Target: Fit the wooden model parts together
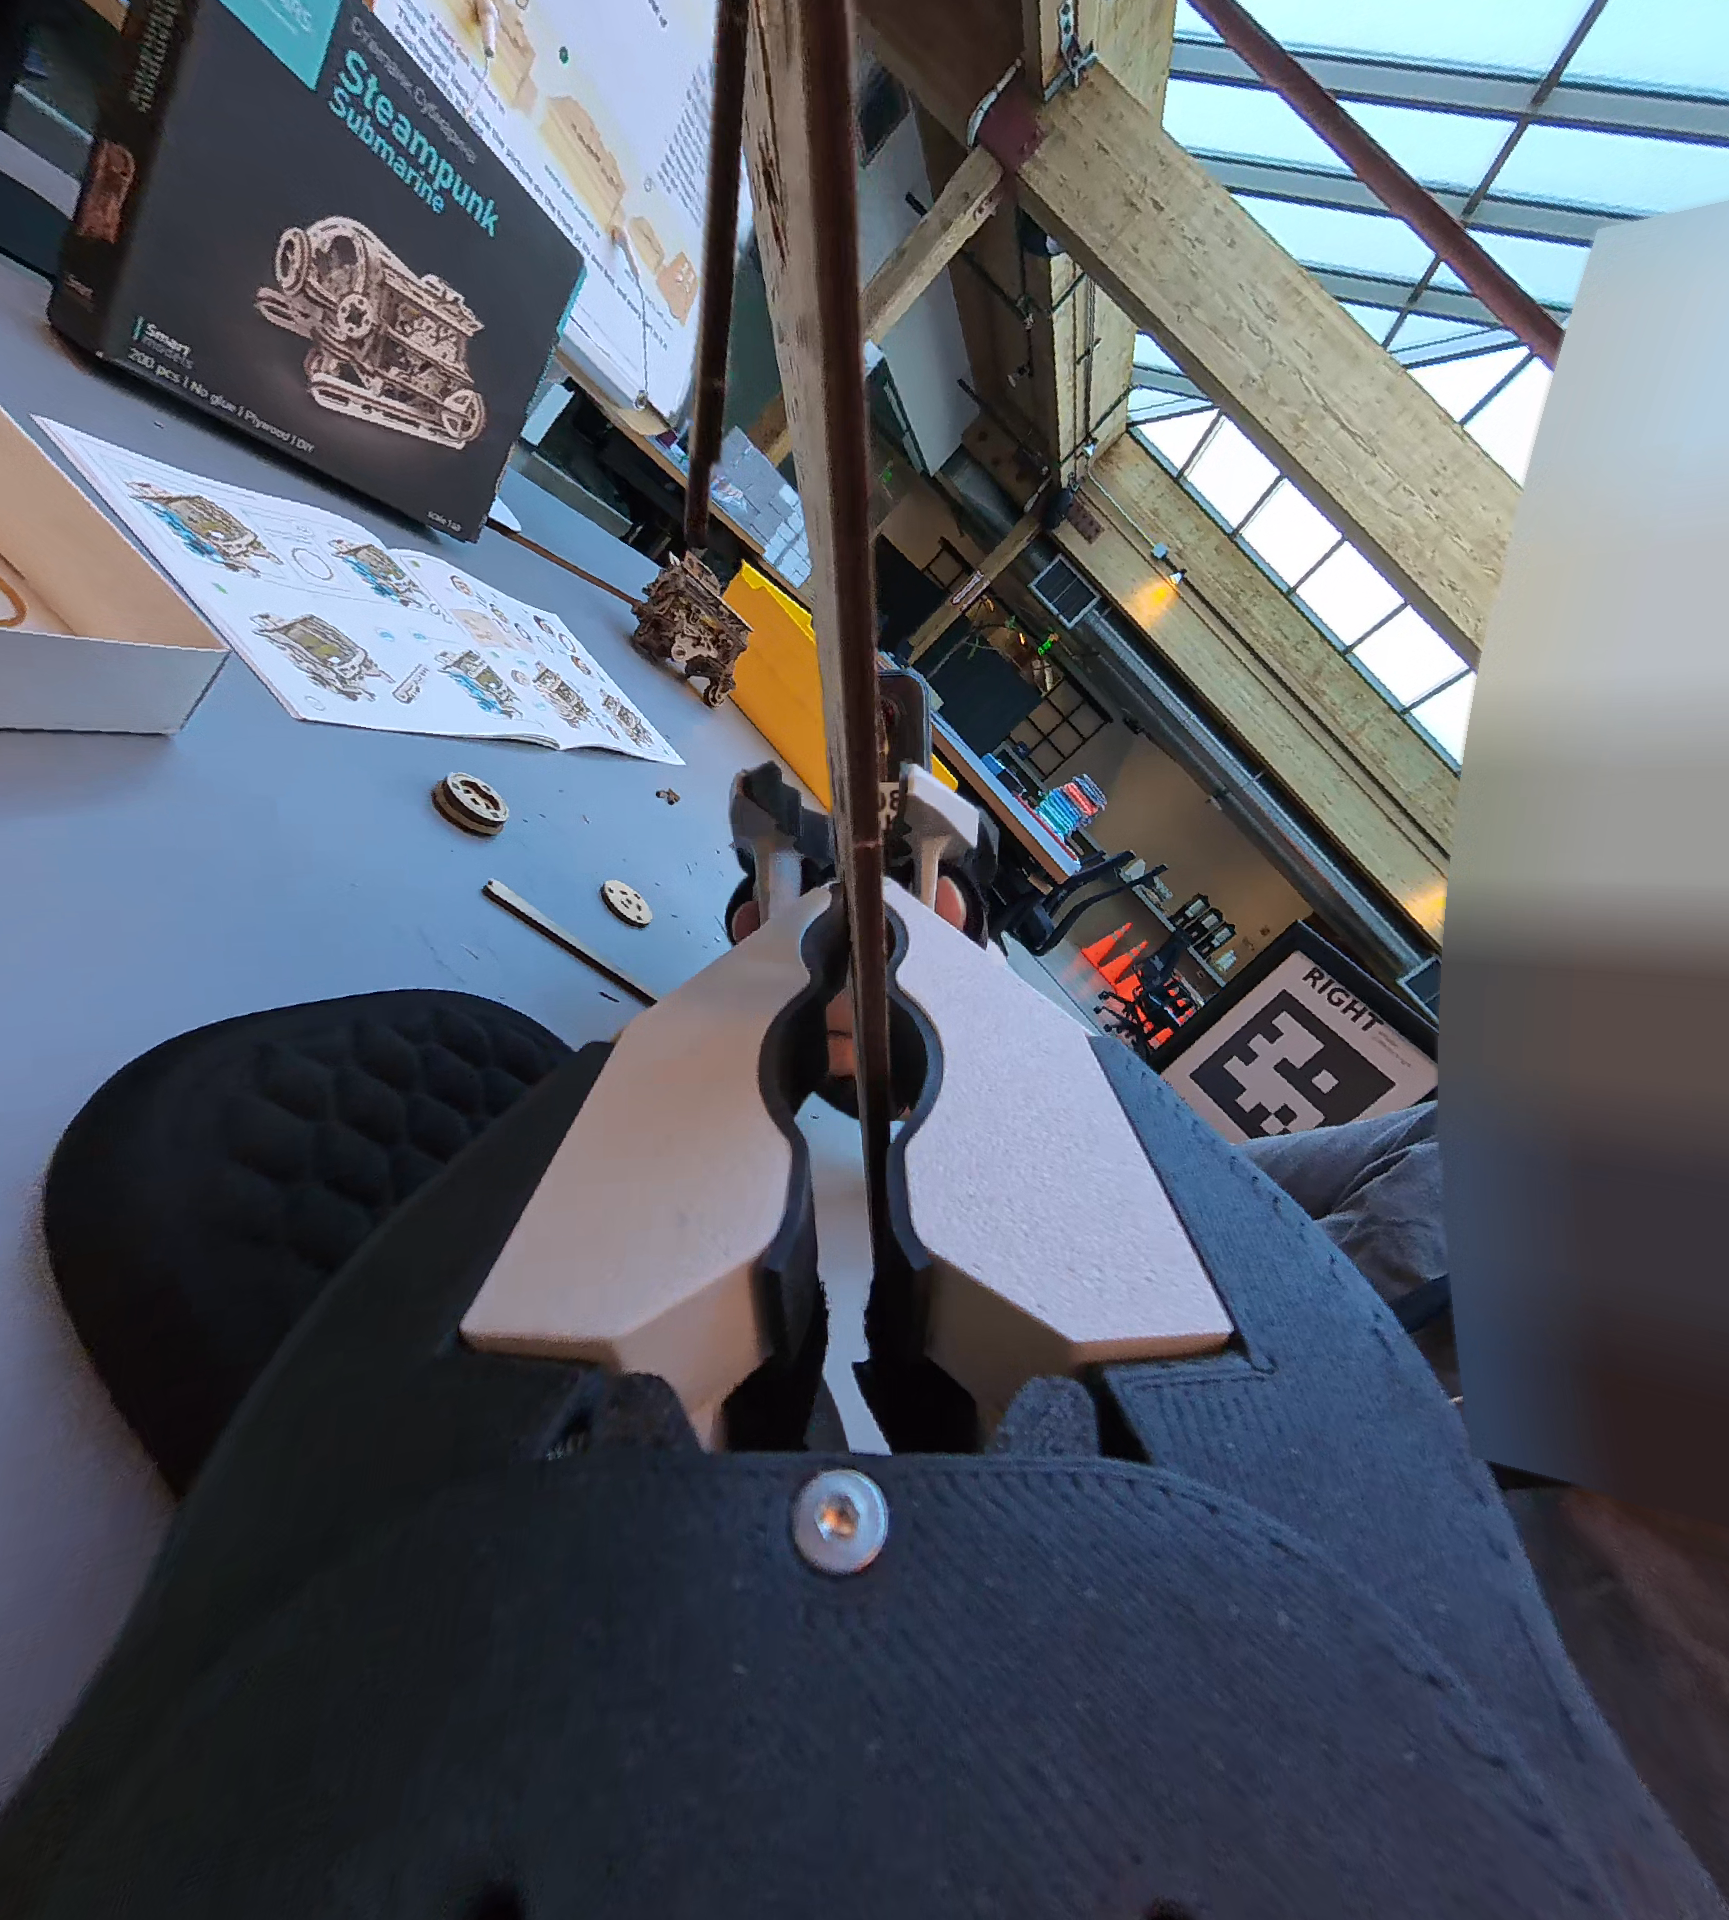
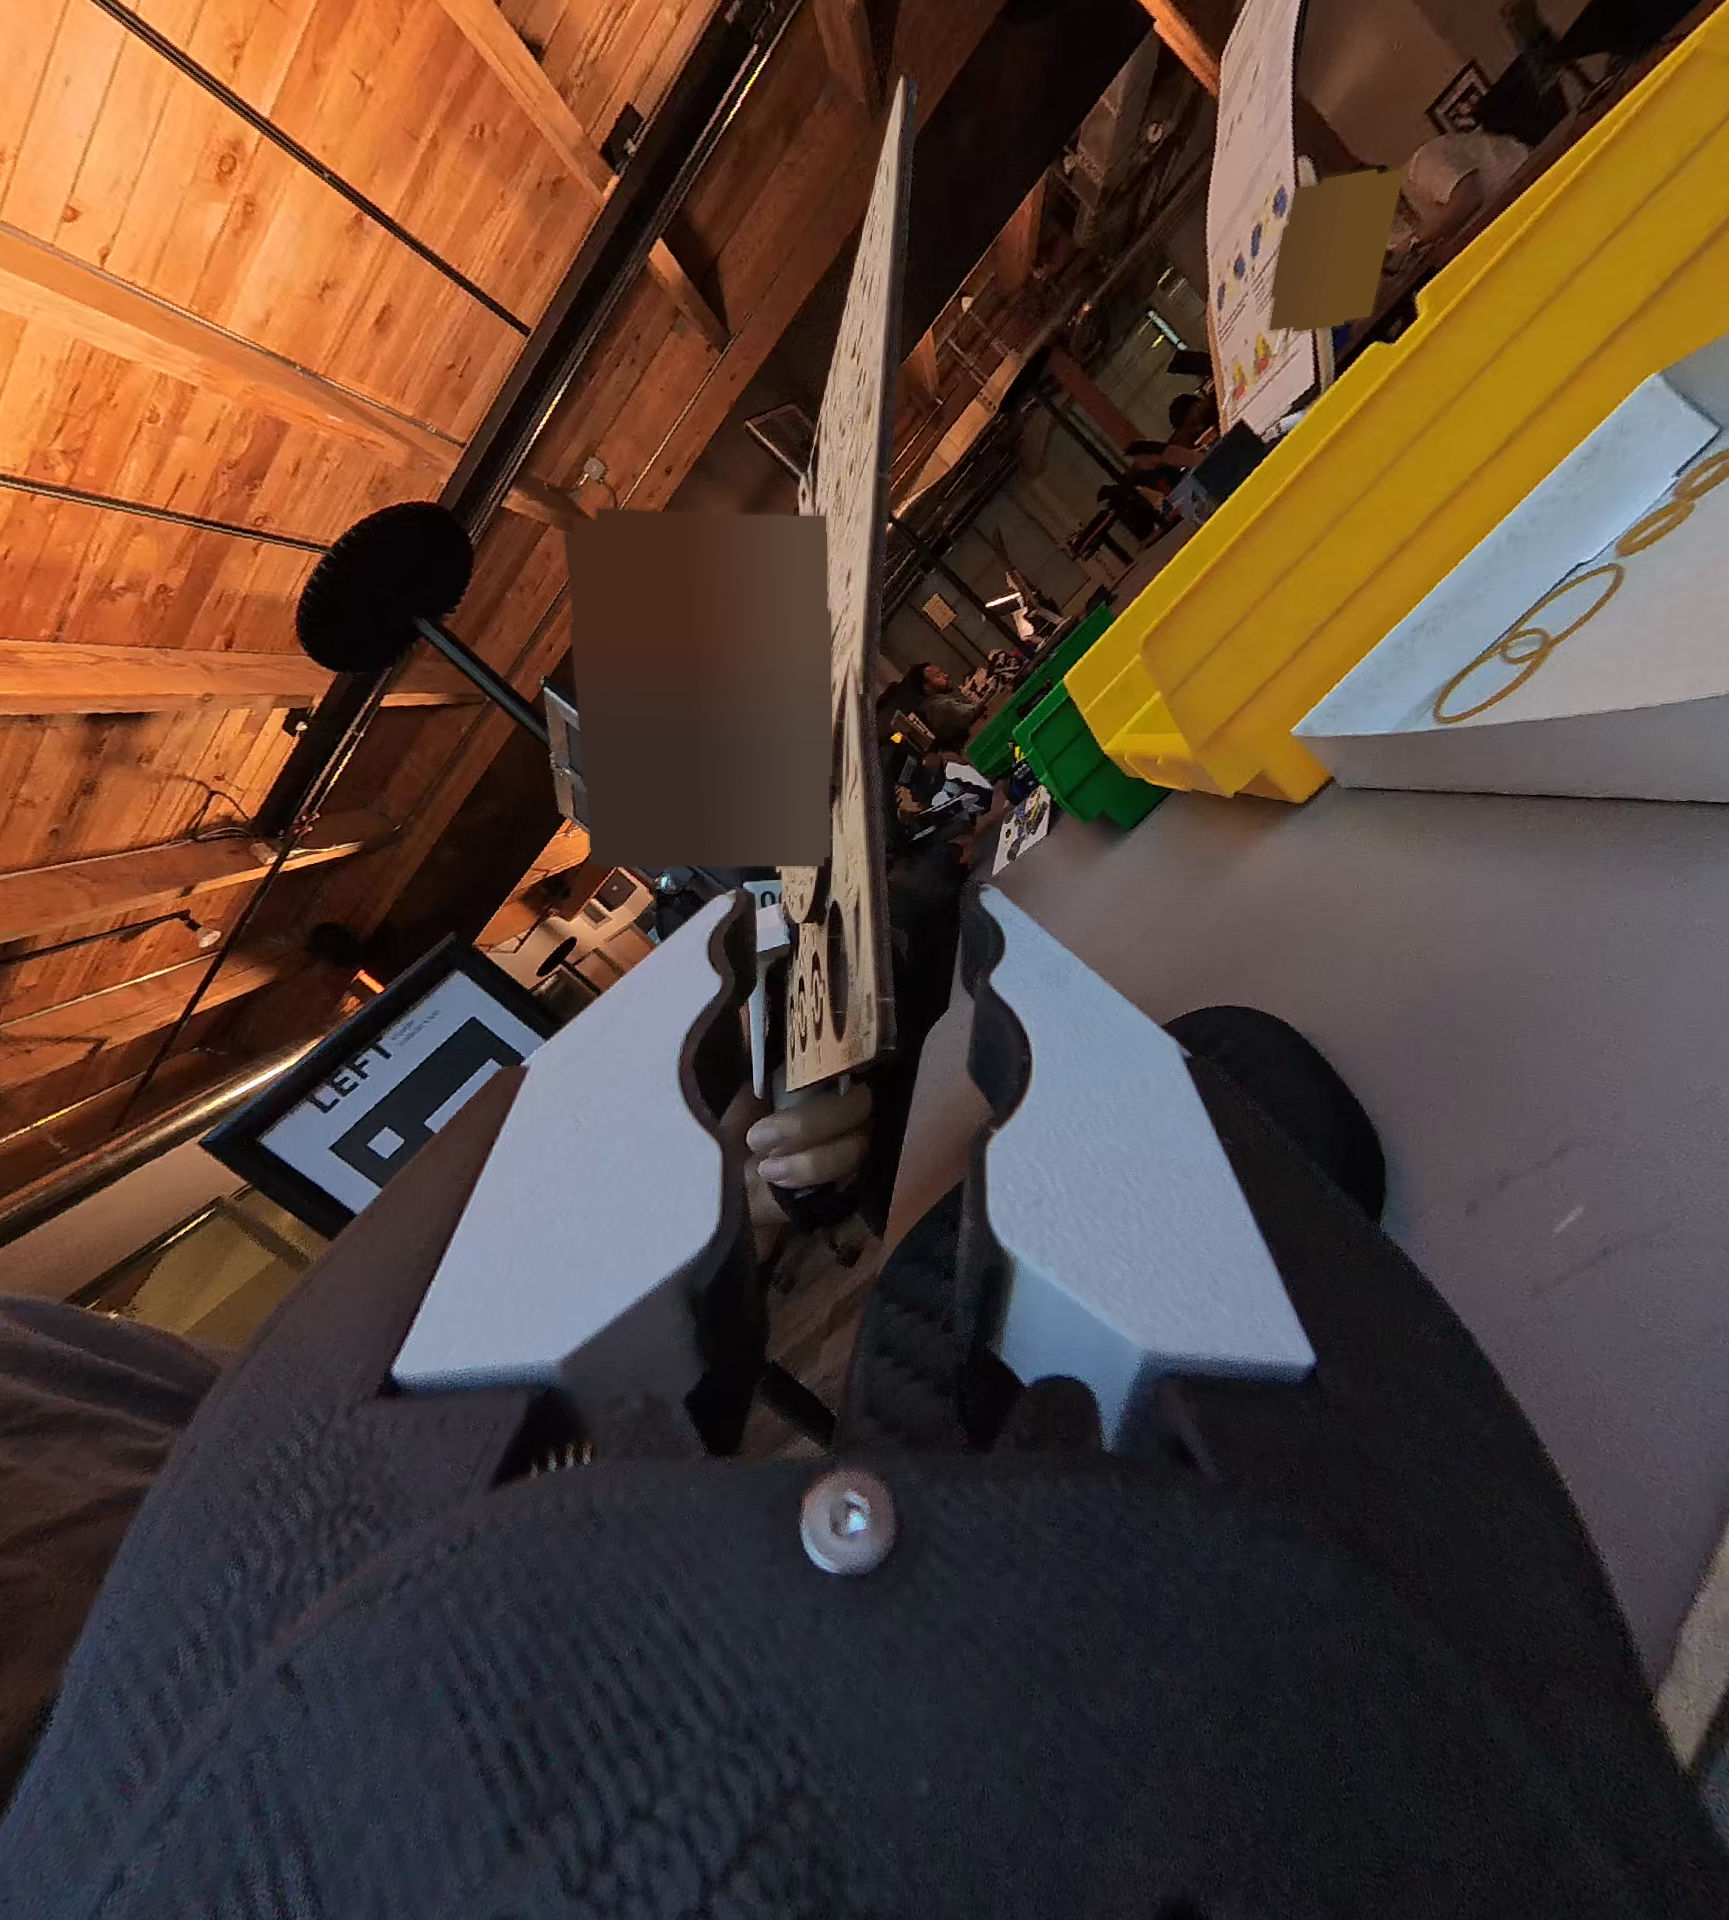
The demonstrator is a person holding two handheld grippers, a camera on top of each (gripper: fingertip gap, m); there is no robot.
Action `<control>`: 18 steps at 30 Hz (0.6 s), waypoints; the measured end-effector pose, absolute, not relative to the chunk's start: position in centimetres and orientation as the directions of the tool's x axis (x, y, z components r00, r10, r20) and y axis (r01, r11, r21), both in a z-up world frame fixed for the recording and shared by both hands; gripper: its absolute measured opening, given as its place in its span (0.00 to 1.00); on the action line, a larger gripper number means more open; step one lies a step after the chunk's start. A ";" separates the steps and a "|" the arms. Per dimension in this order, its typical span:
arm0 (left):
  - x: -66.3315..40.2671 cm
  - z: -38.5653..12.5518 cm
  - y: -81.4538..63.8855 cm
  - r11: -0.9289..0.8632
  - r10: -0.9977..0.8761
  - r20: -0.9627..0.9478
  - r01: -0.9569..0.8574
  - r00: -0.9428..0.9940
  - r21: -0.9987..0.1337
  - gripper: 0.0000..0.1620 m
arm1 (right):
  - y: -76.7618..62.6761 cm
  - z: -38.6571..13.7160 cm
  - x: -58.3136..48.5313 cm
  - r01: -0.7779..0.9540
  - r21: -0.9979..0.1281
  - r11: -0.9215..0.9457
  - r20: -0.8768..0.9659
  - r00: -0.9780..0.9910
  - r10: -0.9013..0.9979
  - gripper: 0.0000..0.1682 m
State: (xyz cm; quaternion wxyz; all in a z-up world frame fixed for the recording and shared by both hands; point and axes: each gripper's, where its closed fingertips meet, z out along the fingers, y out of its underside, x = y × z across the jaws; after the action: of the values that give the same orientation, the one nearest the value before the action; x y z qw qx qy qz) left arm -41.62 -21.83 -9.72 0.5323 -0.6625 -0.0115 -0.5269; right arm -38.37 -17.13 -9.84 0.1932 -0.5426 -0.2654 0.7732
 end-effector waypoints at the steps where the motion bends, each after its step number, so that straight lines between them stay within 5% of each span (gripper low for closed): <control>1: -41.9 -9.7 -22.0 -0.428 -0.543 0.710 0.580 0.448 -0.693 0.00 | -16.7 -9.9 -38.2 -0.027 -0.620 -0.784 -0.738 -0.320 0.594 0.23; 10: -50.6 -8.6 -25.0 -0.299 -0.366 0.610 0.532 0.702 -0.792 0.00 | -11.4 -9.0 -35.4 -0.272 -0.571 -0.774 -0.752 -0.206 0.627 0.23; 18: -53.0 -6.6 -26.9 -0.288 -0.340 0.560 0.483 0.756 -0.827 0.00 | -12.5 -9.4 -36.3 -0.218 -0.542 -0.812 -0.773 -0.250 0.583 0.22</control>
State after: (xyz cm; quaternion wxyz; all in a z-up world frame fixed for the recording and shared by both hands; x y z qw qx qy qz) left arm -53.02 -26.89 -6.65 0.5945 -0.7242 -0.0492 -0.3460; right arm -36.27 -12.46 -9.44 0.2589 -0.5552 -0.1644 0.7731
